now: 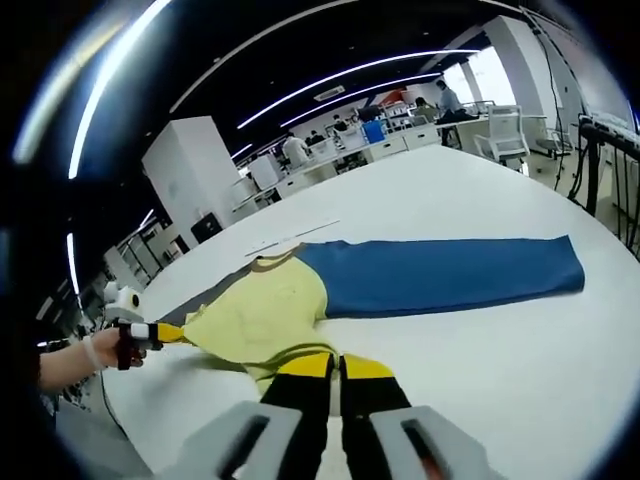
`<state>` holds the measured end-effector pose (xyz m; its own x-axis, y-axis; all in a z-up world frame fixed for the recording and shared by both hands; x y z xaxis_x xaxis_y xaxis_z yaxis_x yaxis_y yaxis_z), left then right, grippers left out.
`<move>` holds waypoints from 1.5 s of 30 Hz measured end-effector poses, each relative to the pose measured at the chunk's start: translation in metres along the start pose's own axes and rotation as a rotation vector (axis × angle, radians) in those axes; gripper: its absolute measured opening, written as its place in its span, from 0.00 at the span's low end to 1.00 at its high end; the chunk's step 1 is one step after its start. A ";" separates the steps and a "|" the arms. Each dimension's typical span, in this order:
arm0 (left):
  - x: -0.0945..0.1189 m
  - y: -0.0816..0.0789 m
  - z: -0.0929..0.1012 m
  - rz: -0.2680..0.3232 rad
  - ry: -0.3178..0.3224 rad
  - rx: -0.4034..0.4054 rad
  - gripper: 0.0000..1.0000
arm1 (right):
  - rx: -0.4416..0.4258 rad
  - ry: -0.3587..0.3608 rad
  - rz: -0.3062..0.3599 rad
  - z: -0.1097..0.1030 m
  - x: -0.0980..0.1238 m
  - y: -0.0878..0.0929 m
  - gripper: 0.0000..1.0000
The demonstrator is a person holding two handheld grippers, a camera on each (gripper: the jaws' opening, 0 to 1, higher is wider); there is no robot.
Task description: Fold the garment on the visible template until the final outline fits inside the template.
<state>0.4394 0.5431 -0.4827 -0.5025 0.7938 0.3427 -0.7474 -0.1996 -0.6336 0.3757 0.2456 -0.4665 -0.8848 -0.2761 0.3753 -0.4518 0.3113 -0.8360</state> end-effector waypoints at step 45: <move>0.160 0.099 -0.022 -0.182 -0.194 0.149 0.01 | 0.565 -0.419 -0.516 -0.050 0.082 0.091 0.00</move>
<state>0.2950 0.6627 -0.5059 -0.4169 0.7028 0.5764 -0.8813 -0.1572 -0.4457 0.2562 0.2966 -0.4922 -0.4204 -0.6042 0.6769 -0.5622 -0.4121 -0.7170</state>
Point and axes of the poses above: the point that each gripper's makers call its tool centre point, and the gripper's own axes: x roughly backward along the fingers, z roughly to its right, y roughly out of its underside, the point moved 2 cm from there along x, roughly backward along the fingers, and after that the axes turned 7 degrees about z, right-handed, at the moved point
